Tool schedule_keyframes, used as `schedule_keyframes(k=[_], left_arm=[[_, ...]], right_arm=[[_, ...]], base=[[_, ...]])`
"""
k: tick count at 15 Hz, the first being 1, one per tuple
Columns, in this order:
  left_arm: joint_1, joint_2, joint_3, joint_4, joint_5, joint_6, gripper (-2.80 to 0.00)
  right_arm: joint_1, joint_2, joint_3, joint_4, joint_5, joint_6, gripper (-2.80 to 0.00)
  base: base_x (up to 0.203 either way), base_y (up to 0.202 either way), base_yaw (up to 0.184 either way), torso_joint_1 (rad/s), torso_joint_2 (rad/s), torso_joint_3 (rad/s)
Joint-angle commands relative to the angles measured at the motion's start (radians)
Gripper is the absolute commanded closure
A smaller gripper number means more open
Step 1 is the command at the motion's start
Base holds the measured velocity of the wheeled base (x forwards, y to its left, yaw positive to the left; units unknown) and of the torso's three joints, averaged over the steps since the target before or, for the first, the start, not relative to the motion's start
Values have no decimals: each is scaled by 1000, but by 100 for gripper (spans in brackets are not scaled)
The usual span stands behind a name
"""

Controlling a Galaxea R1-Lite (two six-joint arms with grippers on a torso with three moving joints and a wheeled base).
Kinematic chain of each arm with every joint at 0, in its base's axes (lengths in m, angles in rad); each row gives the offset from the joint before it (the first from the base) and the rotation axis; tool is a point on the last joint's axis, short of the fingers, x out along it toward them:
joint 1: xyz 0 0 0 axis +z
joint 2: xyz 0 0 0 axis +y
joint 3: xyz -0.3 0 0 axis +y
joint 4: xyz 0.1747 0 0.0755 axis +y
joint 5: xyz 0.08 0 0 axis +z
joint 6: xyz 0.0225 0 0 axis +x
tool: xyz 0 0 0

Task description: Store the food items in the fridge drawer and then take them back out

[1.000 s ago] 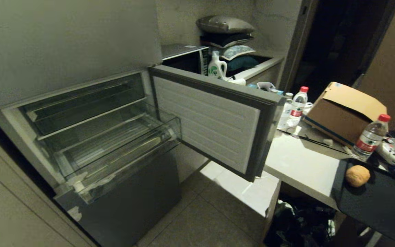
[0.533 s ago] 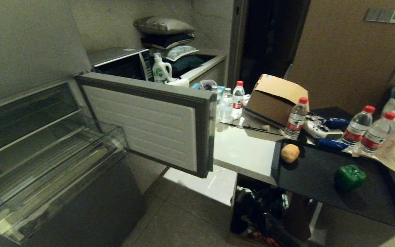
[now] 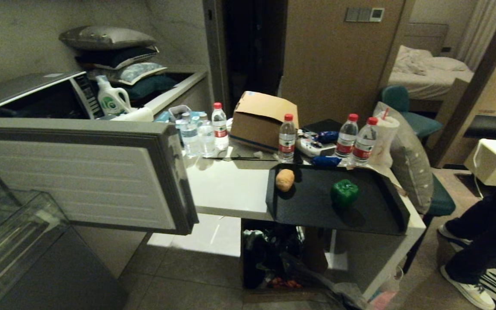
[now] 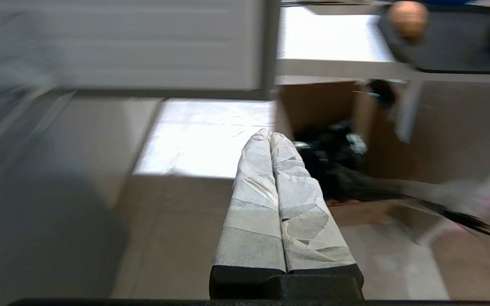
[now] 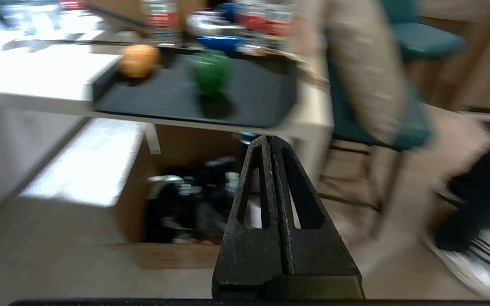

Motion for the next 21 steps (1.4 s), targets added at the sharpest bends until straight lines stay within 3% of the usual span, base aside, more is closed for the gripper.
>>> schedule_keyframes(k=[1,12,14,18,21], left_arm=[[0,2,0,1,0,1,0],[0,2,0,1,0,1,0],[0,2,0,2,0,1,0],[0,2,0,1,0,1,0],[0,2,0,2,0,1,0]], right_arm=[[0,0,31,-1,1,-2,0],[0,0,29,0,-9,2,0],[-1,11,-22,14,-14,16,0],[6,244,-211,101,2,104,0],[16,477,-233,10,51,128,0]], base=[[-1,8,-161,5,2,0],[0,1,-21,1,1,0],[0,0,0,0,0,0],[0,0,0,0,0,0],[0,0,0,0,0,0]])
